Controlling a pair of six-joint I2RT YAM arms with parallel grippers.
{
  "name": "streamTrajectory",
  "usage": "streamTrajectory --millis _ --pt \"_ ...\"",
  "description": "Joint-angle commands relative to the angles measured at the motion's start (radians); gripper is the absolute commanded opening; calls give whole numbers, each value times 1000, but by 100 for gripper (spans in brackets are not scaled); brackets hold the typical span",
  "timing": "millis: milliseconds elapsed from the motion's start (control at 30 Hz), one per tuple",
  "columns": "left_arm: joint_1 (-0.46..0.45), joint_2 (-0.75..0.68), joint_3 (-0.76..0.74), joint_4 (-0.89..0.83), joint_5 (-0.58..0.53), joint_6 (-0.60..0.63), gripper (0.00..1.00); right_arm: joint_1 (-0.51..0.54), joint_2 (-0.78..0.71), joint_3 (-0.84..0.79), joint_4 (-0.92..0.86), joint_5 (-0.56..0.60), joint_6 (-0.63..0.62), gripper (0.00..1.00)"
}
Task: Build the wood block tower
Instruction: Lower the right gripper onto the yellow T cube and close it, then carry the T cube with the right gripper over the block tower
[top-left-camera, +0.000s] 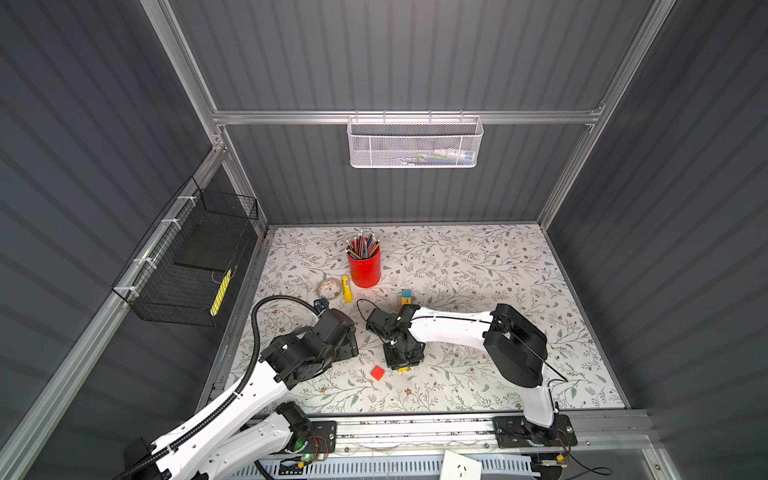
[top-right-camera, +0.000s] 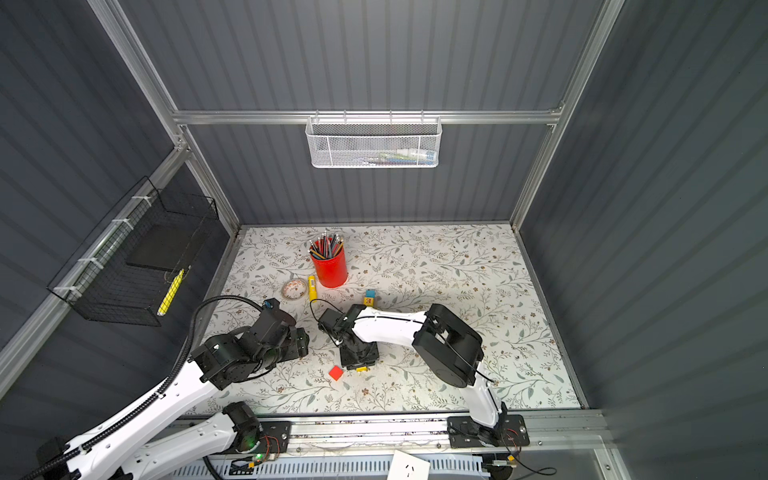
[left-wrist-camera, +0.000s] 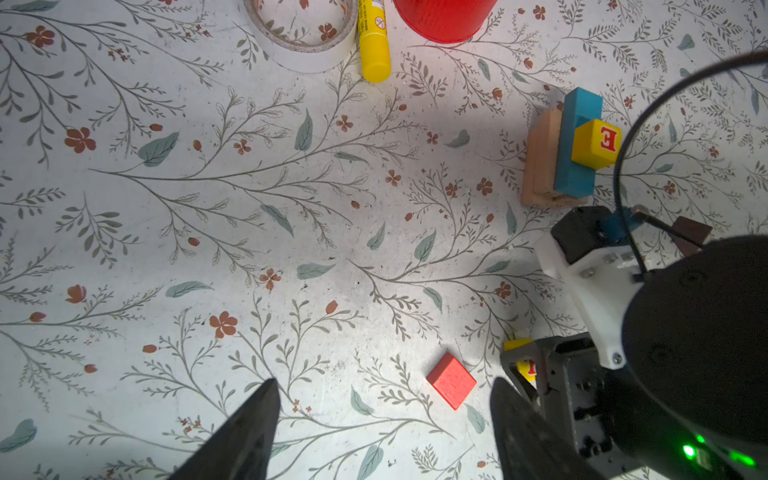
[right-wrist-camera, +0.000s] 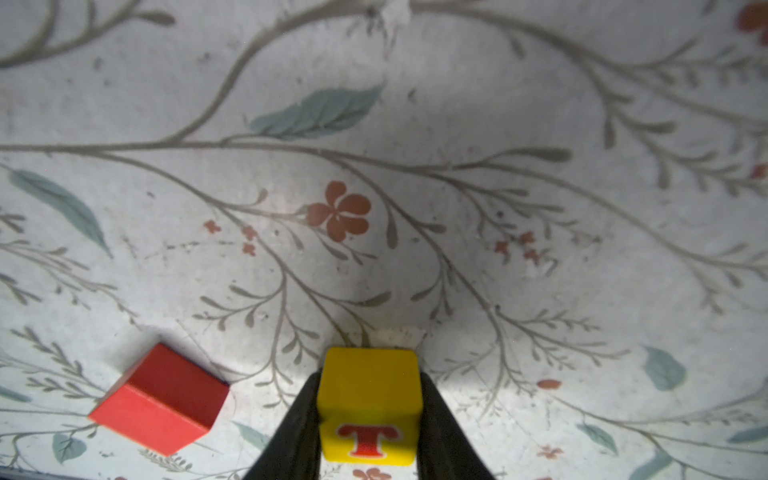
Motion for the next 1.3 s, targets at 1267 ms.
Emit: streamTrajectory --millis 1267 --pt "34 168 -25 444 66 185 88 -291 55 461 -241 149 -75 26"
